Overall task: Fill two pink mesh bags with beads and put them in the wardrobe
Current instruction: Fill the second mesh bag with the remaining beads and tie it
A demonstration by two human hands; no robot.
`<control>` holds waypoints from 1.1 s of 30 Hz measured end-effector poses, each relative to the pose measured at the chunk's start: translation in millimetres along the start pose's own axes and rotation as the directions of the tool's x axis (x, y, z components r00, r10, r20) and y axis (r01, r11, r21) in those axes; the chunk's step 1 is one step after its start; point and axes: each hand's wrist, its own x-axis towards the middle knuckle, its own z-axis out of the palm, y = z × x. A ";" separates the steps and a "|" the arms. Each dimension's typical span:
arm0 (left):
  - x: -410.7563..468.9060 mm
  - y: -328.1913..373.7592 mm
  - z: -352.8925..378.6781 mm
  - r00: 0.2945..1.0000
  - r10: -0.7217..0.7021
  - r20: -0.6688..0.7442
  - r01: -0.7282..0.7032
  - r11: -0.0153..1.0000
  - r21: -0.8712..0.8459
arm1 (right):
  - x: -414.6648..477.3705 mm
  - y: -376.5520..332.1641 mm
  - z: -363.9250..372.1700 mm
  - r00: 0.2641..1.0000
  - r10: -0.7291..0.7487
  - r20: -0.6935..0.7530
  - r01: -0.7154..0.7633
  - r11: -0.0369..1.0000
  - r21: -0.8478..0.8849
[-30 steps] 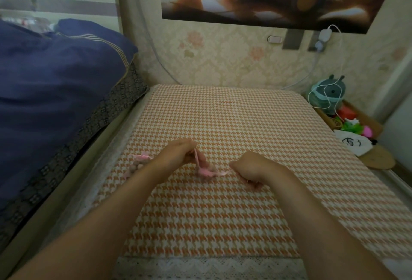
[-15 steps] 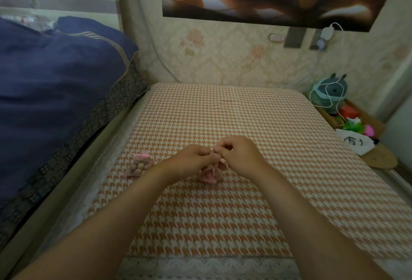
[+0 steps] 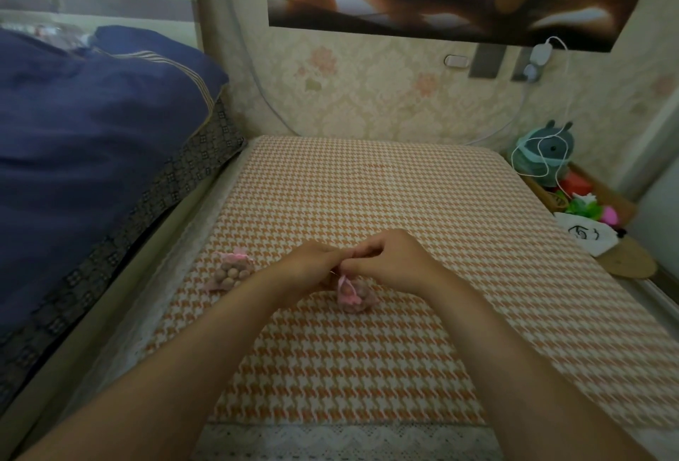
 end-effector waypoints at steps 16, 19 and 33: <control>0.8 1.3 -5.8 0.987 -0.107 -0.117 0.078 0.970 -0.229 | 6.4 20.4 6.1 0.951 0.198 -0.237 -0.194 0.980 0.043; -2.9 -0.5 -12.9 0.982 -0.070 -0.173 0.058 0.995 -0.076 | 8.1 29.4 3.6 0.925 0.270 -0.268 -0.278 0.961 0.011; 4.2 -15.2 0.1 0.905 0.334 -0.263 -0.040 0.683 0.730 | 1.8 21.5 -9.4 0.943 0.217 -0.251 -0.284 0.919 -0.273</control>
